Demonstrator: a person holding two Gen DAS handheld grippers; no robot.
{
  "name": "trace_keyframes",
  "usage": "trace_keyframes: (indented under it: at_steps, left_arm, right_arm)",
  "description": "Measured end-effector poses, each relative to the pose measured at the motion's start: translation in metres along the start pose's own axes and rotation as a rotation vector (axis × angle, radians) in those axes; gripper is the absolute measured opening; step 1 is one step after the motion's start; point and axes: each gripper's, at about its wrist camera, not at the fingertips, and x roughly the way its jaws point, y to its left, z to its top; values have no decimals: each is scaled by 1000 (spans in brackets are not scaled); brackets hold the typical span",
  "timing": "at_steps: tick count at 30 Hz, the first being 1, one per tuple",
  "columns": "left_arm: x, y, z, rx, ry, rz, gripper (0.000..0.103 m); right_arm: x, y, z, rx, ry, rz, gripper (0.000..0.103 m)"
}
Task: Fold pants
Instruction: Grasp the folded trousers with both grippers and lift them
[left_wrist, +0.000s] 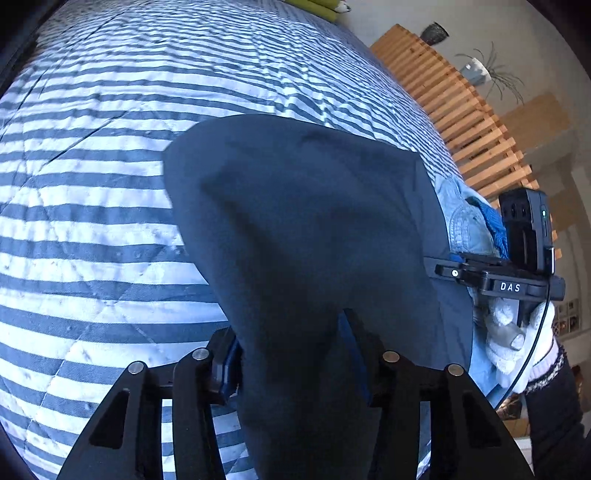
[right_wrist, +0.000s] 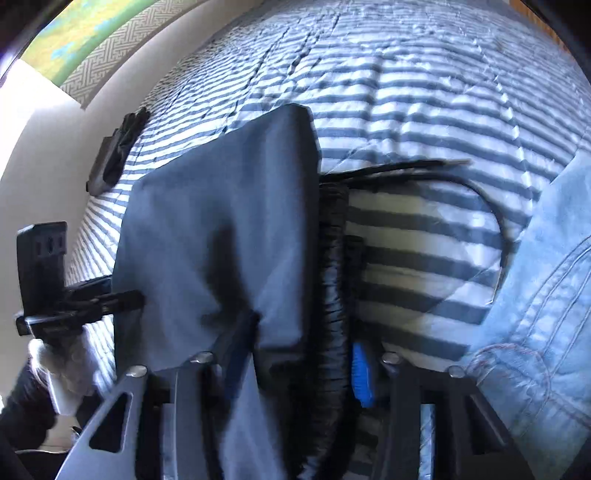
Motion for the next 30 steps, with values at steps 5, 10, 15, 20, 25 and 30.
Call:
trace_keyframes:
  at_steps: [5,10,15,20,25,30]
  left_arm:
    - [1,5,3,-25,-3,-33,50]
    - [5,-6,6,-20,-20,-32,18]
    - [-14,-12,-1,-11,-58,-68,12]
    - [-48,-18,-10,0,-108,-82,11]
    - [-85,-27,-22,40,-154,-84,11]
    - [-129,-25,-31,72,-202,-48,11]
  right_arm:
    - [4,-8,3,16,13,57,43]
    - [1,11,0,-7,-48,13,23]
    - [-21,34,-16,4,-131,-2,18]
    - [-45,52,-39,35,-207,9,18]
    - [-63,78,-51,33,-246,4,18]
    - [-76,112,-57,26,-289,14,18]
